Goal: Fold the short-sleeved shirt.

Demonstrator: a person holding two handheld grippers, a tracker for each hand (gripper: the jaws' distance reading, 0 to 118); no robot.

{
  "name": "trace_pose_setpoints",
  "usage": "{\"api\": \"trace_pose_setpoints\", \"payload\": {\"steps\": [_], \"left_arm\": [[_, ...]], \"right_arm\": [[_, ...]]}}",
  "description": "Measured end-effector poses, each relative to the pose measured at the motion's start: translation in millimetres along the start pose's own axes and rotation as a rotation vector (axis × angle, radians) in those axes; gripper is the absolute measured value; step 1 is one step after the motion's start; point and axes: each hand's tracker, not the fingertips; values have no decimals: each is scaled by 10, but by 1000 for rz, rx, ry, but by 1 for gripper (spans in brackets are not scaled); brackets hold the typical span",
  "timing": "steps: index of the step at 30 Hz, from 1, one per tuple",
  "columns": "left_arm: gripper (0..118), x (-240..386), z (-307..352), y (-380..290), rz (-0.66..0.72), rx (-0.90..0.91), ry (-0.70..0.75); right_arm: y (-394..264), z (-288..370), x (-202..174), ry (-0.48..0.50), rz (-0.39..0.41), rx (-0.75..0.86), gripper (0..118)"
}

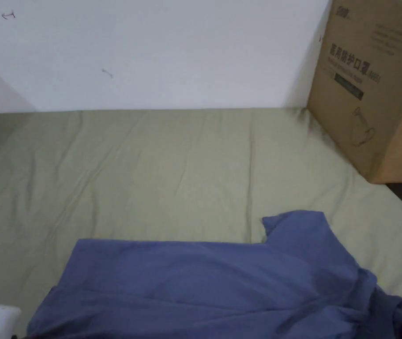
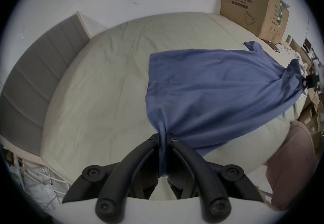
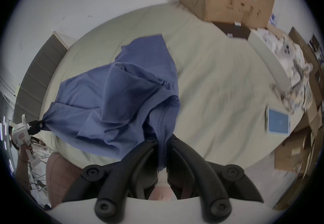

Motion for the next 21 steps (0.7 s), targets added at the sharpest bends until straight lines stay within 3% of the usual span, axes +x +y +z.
{"api": "trace_pose_setpoints", "payload": {"steps": [6, 7, 8, 9, 10, 11, 14, 17, 19, 20, 21], "left_arm": [[9, -59, -15, -400, 105, -19, -82], [17, -83, 17, -408, 131, -1, -86], [45, -110, 59, -399, 144, 9, -78], [76, -145, 111, -383, 152, 14, -70], [105, -175, 176, -359, 155, 18, -61], [118, -205, 250, -346, 161, 40, -47], [114, -211, 620, -220, 170, 178, -7], [114, -46, 944, -75, 164, 312, -2], [113, 177, 1127, 18, 168, 444, -9], [102, 310, 1232, 8, 167, 536, -17], [80, 421, 1315, -27, 167, 636, -13]], "right_arm": [[-370, -244, 62, -22, -16, -37, 7], [-376, -265, 47, -20, -19, -25, 7], [-370, -237, 49, -16, -22, -4, 20], [-371, -166, 52, -30, -36, 33, 50], [-365, -98, 65, -32, -52, 61, 90], [-347, -27, 70, -25, -63, 69, 118], [-365, 347, 62, 29, -110, 223, 117], [-287, 712, -214, 119, -130, 444, 117], [-281, 911, -467, 214, -96, 544, 114], [-318, 990, -621, 238, -67, 628, 98], [-370, 1045, -747, 252, -35, 720, 64]]}}
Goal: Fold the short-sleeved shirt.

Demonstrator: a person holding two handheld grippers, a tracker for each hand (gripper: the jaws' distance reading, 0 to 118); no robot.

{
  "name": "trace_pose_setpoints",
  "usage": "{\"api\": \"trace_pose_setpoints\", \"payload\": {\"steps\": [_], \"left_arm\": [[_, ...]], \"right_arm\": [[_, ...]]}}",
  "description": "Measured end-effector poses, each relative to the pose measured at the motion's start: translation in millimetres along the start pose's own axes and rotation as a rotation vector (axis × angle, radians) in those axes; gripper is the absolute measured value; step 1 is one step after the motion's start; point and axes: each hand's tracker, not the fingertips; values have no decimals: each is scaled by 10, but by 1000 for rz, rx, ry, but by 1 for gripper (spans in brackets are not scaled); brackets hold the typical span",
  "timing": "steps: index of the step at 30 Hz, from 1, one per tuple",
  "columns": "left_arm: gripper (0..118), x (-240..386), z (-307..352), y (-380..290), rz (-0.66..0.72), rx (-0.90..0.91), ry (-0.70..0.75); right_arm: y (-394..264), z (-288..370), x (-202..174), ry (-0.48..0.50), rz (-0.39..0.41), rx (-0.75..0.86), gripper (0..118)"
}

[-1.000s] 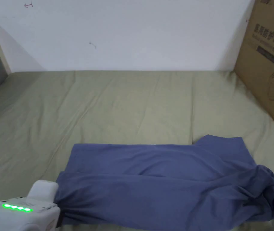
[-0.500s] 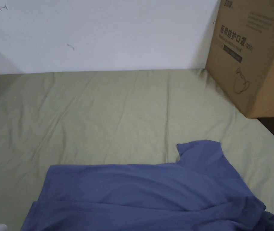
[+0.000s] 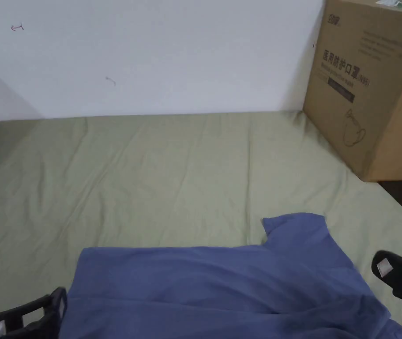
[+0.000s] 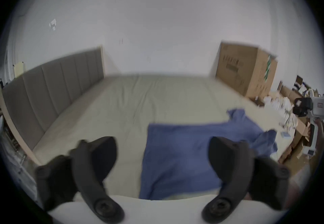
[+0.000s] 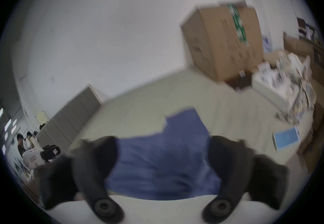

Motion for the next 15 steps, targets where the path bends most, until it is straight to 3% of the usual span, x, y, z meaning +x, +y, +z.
{"api": "trace_pose_setpoints", "payload": {"steps": [1, 2, 3, 4, 7, 9, 11, 13, 15], "left_arm": [[46, 46, 46, -50, -4, 98, 6], [0, 151, 87, -54, -16, 146, 35], [1, 264, 104, -37, -45, 170, 58], [1, 343, 97, -17, -76, 164, 82], [1, 332, -81, 169, -69, 129, 15], [1, 147, -526, 359, -100, -36, 29], [1, -77, -1049, 474, -74, -279, -56], [1, -357, -1706, 409, 17, -469, -145], [3, -560, -2248, 265, 42, -527, -158]], "right_arm": [[-28, 35, -165, 26, 47, 79, 14], [-72, 30, -288, 3, 93, 127, 0], [-103, -1, -400, -53, 137, 138, 0], [-127, -24, -452, -40, 138, 133, 0], [-99, -175, -535, 85, 98, 39, 0], [-95, -253, -552, 57, 161, 24, 0], [-83, -288, -528, 15, 201, 18, 0], [-91, -382, -446, 19, 189, 8, 0], [-112, -498, -276, 11, 163, -21, 0]]}}
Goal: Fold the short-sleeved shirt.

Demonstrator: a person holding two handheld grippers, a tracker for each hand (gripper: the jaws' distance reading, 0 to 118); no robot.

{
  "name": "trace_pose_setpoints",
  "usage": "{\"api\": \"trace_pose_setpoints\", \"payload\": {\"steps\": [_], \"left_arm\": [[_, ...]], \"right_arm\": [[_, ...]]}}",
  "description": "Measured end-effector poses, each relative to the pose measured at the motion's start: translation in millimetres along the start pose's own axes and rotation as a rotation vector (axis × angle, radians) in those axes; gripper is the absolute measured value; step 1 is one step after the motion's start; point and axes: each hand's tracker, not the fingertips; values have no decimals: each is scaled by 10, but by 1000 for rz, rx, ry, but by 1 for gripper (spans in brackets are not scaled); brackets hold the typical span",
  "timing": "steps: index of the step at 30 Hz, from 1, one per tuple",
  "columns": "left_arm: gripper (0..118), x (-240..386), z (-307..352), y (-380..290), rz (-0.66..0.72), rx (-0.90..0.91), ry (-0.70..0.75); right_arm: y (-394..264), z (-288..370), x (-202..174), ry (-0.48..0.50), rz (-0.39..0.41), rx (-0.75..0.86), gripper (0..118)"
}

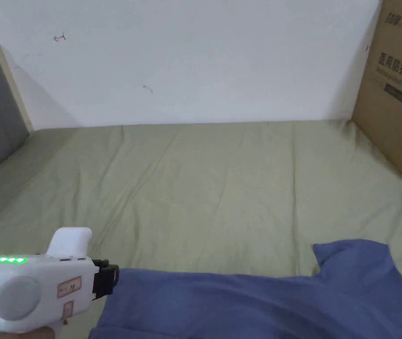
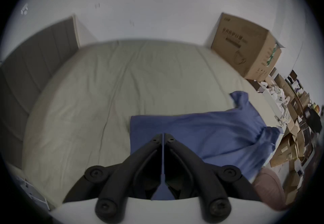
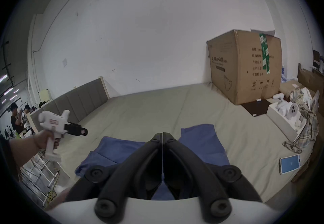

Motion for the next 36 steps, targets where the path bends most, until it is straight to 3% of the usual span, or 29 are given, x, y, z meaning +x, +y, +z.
{"api": "trace_pose_setpoints", "payload": {"steps": [1, 2, 3, 4, 5, 10, 12, 14, 16, 19, 22, 26, 27, 28, 29, 30, 31, 36], "left_arm": [[21, -96, -222, 47, 1, -30, 12], [72, -165, -469, 67, -1, -60, 61], [108, -235, -688, 108, 6, -103, 88], [118, -291, -873, 122, 14, -137, 89], [109, -334, -966, 168, 17, -99, 66], [112, -451, -1749, -55, -59, -239, 193], [117, -458, -1818, -195, -61, -170, 156], [114, -375, -1764, -200, -96, -163, 197], [91, -235, -1628, -181, -131, -147, 229], [4, -65, -1328, -221, -255, -62, 166], [4, 49, -1088, -247, -254, -46, 127], [4, 101, -609, -125, -183, 76, 73], [4, 91, -505, -84, -167, 96, 59], [4, 75, -421, -50, -156, 106, 41], [4, 62, -345, -22, -153, 119, 35], [4, 203, -212, -22, -152, 132, 44], [4, 233, -165, -19, -152, 146, 54], [4, 255, -138, -5, -135, 134, 56]], "right_arm": [[-16, -66, 53, -13, -9, -24, 0], [-33, -131, 112, -31, -19, -45, 0], [-40, -176, 86, -45, -20, -62, 0], [-53, -221, 128, -52, -29, -74, 0], [-66, -265, 176, -57, -41, -88, 0], [-116, -445, 288, -99, -71, -142, 0], [-138, -487, 281, -115, -81, -157, 0], [-168, -533, 290, -122, -93, -168, 0], [-200, -546, 407, -111, -106, -180, 0], [-250, -572, 494, -92, -128, -177, 0], [-176, -766, 708, -70, -186, -184, 0], [75, -1484, 1112, -56, -131, -300, 1], [139, -1713, 1164, -54, -131, -348, 12], [157, -1931, 1263, -59, -161, -367, 42], [158, -2164, 1379, -59, -198, -406, 98], [134, -2389, 1479, -80, -225, -441, 118], [91, -2487, 1640, -235, -249, -401, 116], [12, -3144, 1739, -294, -227, -663, 112]]}}
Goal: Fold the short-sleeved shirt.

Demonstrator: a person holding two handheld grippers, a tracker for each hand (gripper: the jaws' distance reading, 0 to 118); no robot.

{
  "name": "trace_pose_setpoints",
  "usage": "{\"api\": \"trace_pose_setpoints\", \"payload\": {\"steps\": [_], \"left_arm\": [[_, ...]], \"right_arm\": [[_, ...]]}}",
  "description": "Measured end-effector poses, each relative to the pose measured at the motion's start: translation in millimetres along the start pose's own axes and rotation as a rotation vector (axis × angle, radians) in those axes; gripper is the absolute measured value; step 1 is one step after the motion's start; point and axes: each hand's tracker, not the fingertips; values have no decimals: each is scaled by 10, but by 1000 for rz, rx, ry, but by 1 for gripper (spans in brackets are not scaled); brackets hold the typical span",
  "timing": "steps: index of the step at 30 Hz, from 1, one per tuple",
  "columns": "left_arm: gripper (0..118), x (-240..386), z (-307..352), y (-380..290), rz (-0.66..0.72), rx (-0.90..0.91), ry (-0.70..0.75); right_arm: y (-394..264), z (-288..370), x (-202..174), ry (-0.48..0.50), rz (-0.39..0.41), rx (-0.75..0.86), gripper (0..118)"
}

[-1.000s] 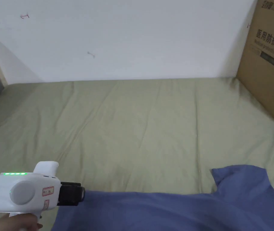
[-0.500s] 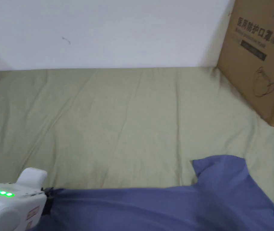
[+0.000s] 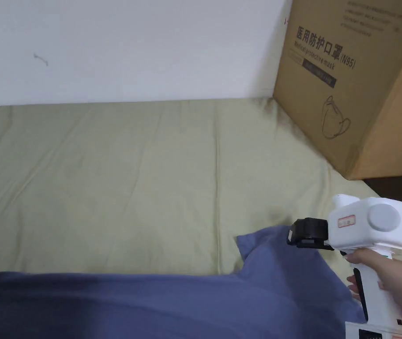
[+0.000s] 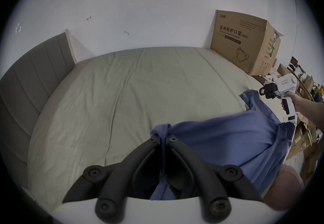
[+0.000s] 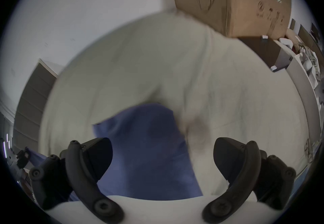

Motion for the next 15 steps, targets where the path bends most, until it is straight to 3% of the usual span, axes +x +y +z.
{"api": "trace_pose_setpoints", "payload": {"steps": [1, 2, 3, 4, 5, 7, 12, 15], "left_arm": [[4, 11, -17, -9, 5, -10, 3], [4, -30, -62, -22, 11, -20, 5], [4, -33, -91, -33, 15, -32, 7], [4, -32, -119, -41, 19, -45, 10], [4, -35, -138, -50, 23, -53, 9], [4, -91, -186, -75, 36, -70, 2], [4, -121, -166, -123, 65, -73, 15], [4, -157, -89, -130, 101, -45, 22]], "right_arm": [[1, -66, -37, -23, 22, -30, 103], [-12, -111, -94, -39, 61, -65, 74], [44, -298, -3, -58, 130, -93, 55], [23, -340, -74, -187, 219, -103, 53], [10, -316, -113, -172, 288, -75, 39], [-30, -122, -205, -108, 289, -67, 2], [-181, 307, -288, -44, 321, 42, 2], [-205, 649, -235, -40, 228, 175, 2]]}}
